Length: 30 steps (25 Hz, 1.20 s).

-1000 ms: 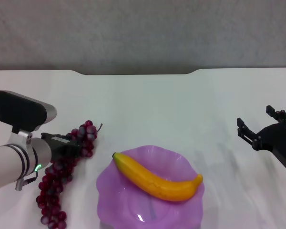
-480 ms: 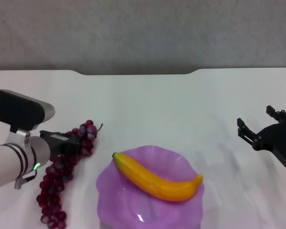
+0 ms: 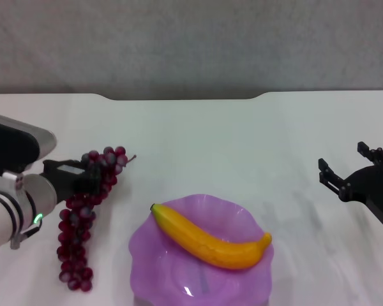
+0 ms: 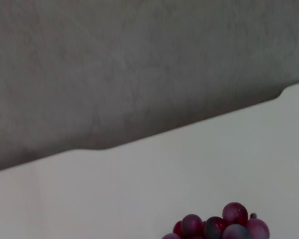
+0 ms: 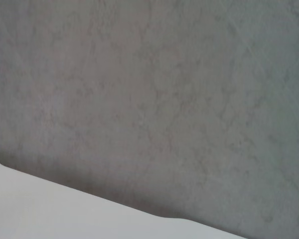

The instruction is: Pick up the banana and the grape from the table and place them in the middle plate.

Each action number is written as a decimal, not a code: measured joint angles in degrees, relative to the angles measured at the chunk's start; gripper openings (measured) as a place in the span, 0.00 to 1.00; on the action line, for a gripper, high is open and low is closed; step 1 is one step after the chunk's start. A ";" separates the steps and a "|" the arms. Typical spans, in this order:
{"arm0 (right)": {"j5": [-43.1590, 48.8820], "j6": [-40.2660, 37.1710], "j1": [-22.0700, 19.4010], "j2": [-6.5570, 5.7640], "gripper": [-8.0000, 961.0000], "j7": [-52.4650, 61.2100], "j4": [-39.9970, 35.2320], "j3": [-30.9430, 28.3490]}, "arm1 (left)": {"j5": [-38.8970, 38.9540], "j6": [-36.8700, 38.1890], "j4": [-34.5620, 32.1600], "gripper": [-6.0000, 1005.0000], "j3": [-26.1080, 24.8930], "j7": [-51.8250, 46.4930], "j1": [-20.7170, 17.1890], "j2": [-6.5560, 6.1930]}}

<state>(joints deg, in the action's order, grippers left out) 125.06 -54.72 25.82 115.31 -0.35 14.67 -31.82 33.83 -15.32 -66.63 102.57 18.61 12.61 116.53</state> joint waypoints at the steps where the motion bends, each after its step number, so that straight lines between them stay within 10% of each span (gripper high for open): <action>1: 0.01 0.01 -0.02 0.00 0.92 0.00 0.01 0.00 | 0.00 0.05 -1.64 0.16 -0.06 0.34 -0.94 -0.01; 8: 0.00 0.35 -0.15 0.00 0.92 0.00 -0.02 0.00 | 0.02 -2.62 -15.26 0.15 -0.44 2.42 -7.01 -0.33; 18: 0.00 0.64 -0.10 0.00 0.92 0.00 -0.13 0.00 | 5.61 -25.70 -38.11 0.15 -4.46 11.79 -10.63 -0.41; 30: -0.08 0.75 0.00 0.00 0.92 0.00 -0.31 0.00 | 16.39 -57.41 -49.03 0.15 -14.23 14.38 -1.49 -0.27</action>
<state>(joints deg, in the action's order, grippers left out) 124.98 -53.97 25.82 115.31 -0.35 14.36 -31.82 50.22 -72.73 -115.65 88.34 33.00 11.12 116.25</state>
